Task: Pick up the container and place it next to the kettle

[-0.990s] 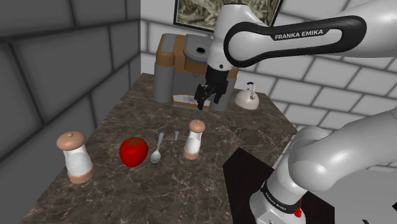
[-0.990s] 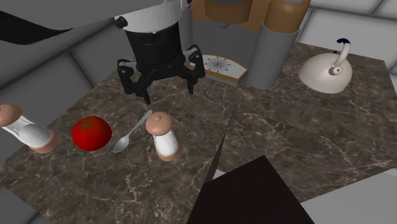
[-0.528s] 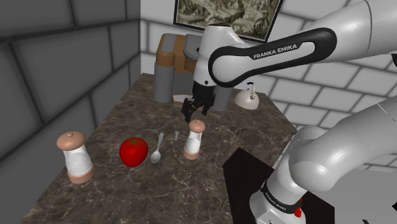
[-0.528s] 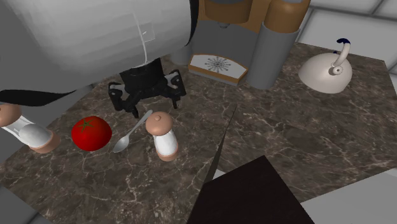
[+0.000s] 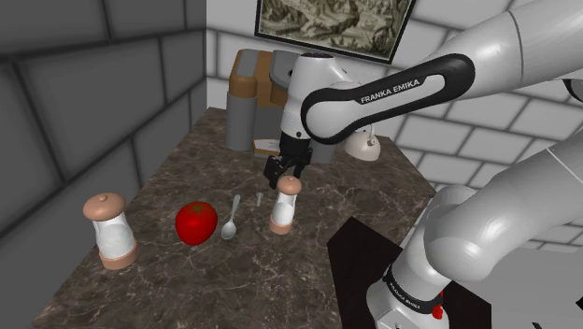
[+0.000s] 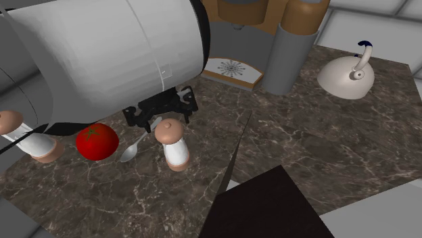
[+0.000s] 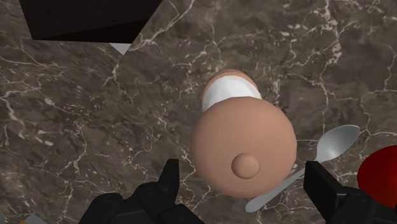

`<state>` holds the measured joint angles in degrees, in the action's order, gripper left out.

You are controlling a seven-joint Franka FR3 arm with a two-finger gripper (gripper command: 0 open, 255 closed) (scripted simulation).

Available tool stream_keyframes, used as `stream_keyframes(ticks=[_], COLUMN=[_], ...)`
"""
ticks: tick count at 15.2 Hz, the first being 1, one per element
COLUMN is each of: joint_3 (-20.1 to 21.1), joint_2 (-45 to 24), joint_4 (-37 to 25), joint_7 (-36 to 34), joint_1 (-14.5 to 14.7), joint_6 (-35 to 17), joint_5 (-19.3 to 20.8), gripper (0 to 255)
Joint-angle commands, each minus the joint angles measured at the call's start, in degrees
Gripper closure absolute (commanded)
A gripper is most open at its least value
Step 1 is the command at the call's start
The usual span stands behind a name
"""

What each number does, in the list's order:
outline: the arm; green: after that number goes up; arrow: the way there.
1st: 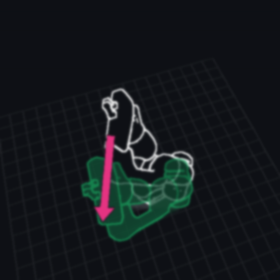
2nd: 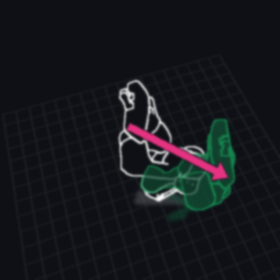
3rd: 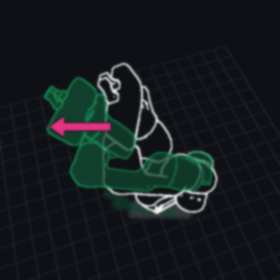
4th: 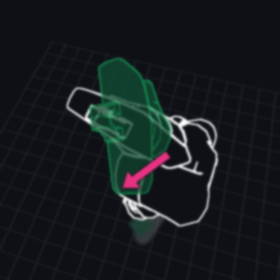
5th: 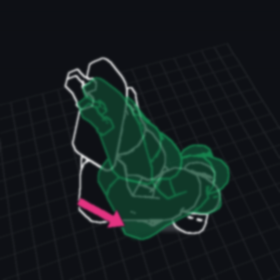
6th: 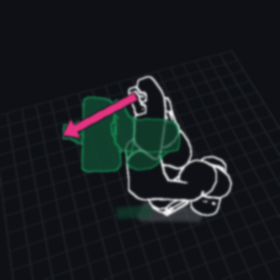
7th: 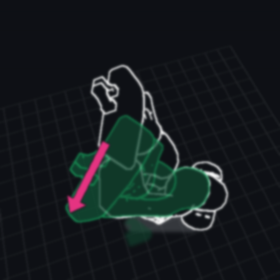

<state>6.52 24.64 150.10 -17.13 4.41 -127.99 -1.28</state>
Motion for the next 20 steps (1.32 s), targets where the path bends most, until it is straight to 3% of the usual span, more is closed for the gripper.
stream_keyframes(ticks=[1, 5, 6, 15, 20], joint_3=[-0.02, -0.02, -0.02, -0.02, -0.24], joint_2=[-0.05, -0.05, -0.05, -0.05, 1.95], joint_4=[0.07, 0.06, 0.06, 0.07, -2.41], joint_7=[0.03, 0.03, 0.03, 0.03, 0.23], joint_1=[-0.02, -0.02, -0.02, -0.02, 0.03], joint_6=[-0.15, -0.13, -0.13, -0.15, 4.33], joint_5=[0.01, 0.01, 0.01, 0.01, -0.06], gripper=[0, 0, 255, 255, 255])
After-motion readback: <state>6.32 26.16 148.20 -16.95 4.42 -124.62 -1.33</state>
